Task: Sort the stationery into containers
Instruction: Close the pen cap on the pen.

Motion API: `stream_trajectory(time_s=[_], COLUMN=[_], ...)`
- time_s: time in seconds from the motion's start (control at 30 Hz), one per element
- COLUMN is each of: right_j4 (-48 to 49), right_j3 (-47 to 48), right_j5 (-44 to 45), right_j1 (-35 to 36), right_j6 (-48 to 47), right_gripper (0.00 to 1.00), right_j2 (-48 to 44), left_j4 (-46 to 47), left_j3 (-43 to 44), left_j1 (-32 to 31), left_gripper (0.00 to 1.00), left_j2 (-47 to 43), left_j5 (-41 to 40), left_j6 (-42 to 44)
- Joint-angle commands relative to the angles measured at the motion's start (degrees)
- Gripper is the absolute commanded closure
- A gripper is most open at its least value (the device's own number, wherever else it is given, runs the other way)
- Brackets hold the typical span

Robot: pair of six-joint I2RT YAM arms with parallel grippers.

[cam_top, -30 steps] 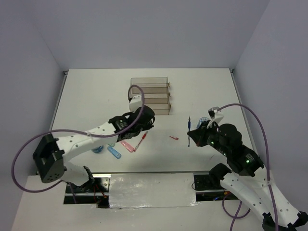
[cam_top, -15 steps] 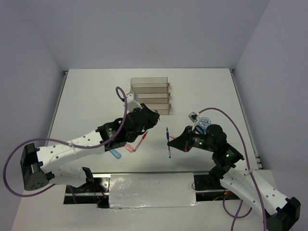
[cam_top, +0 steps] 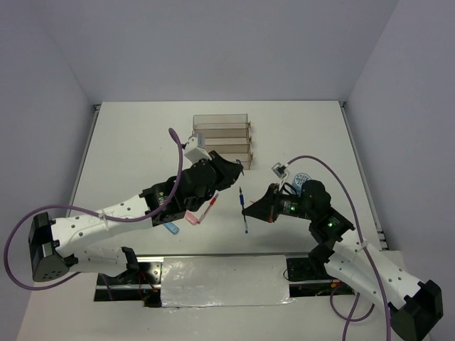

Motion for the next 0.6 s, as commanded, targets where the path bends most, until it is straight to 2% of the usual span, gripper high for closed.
stream_trajectory(time_s=[0.0,0.57], right_j4=[2.8,-0.5], right_j3=[2.5,8.4], right_j5=[-0.9,0.6], right_j1=[0.5,-0.1], right_j6=[-1.5,-6.8], right_gripper=[1.0,1.0], right_j2=[1.1,5.3], left_j4=[3.5,1.5], left_j3=[0.0,-0.7], left_j1=[-0.3,-0.3], left_gripper=[1.0,1.0], left_j2=[-0.5,0.1], left_j5=[-0.4,0.5], left_j6=[1.4,3.0])
